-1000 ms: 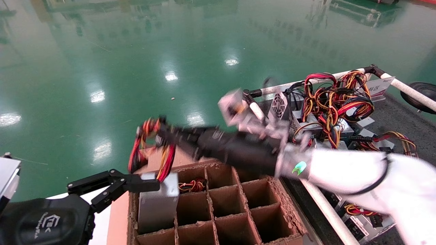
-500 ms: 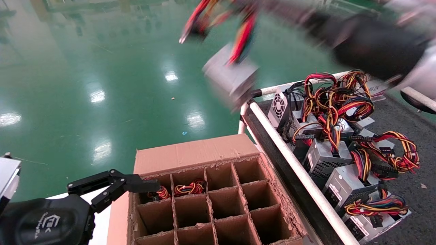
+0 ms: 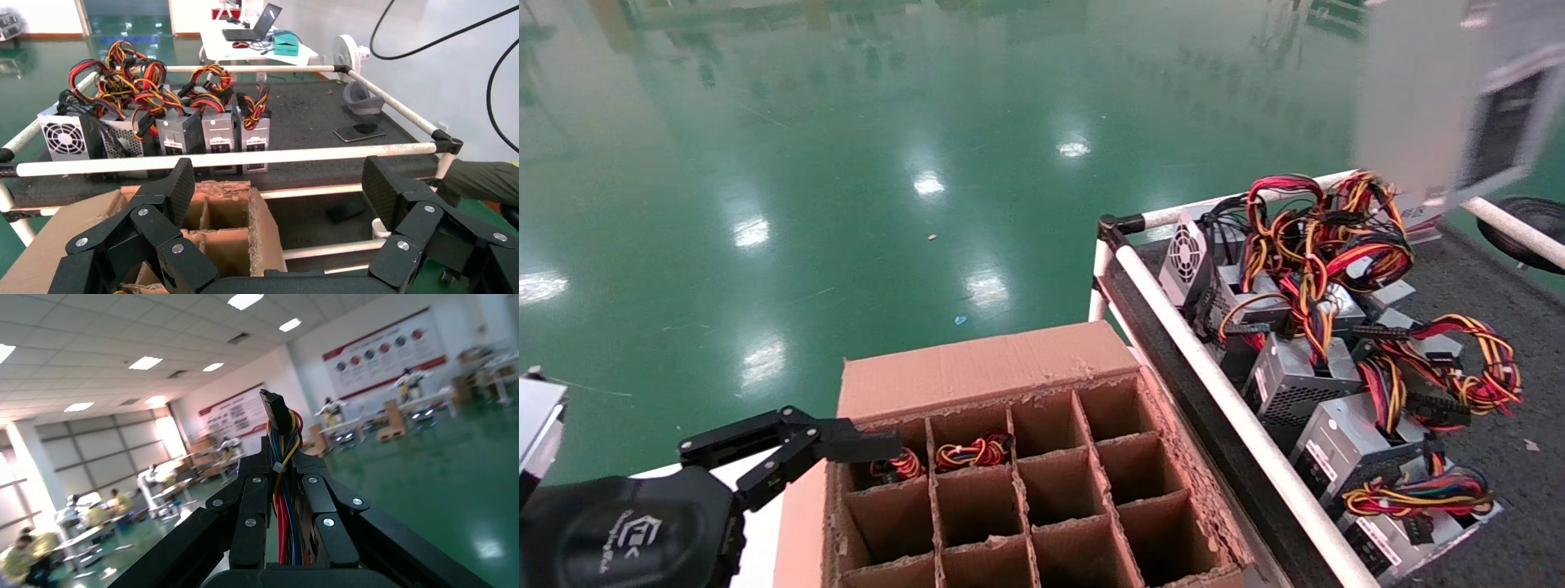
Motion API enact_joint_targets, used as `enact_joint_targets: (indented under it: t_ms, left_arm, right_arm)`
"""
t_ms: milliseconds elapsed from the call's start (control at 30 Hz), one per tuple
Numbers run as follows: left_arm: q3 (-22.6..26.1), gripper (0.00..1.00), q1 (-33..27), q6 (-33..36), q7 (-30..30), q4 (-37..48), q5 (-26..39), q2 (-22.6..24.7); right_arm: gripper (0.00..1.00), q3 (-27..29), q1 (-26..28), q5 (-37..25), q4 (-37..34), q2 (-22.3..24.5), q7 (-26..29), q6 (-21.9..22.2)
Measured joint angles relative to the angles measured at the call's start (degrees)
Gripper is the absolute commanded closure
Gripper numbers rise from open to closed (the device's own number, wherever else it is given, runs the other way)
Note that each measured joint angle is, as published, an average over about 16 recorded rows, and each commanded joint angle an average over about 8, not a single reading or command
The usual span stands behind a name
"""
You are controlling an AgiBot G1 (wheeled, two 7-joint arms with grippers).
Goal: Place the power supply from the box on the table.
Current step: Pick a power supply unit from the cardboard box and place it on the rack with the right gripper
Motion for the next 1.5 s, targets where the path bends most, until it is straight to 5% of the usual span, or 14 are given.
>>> enact_joint_targets:
  t_ms: [400, 800, 1500]
  left_arm:
    - [0.0, 0.0, 0.0, 0.0, 0.0, 0.0, 0.0, 0.0]
    - [0.0, 0.0, 0.0, 0.0, 0.0, 0.0, 0.0, 0.0]
    - [0.1, 0.0, 0.0, 0.0, 0.0, 0.0, 0.0, 0.0]
  right_arm:
    - [1.0, 1.7, 0.9, 0.1, -5.2, 11.8, -0.7, -7.6]
    - [1.0, 2.7, -4.0, 1.8, -11.3, 19.7, -2.9, -14.3]
    - [1.0, 3.9, -30.1, 17.2, -20.3, 21.5, -12.9, -19.8]
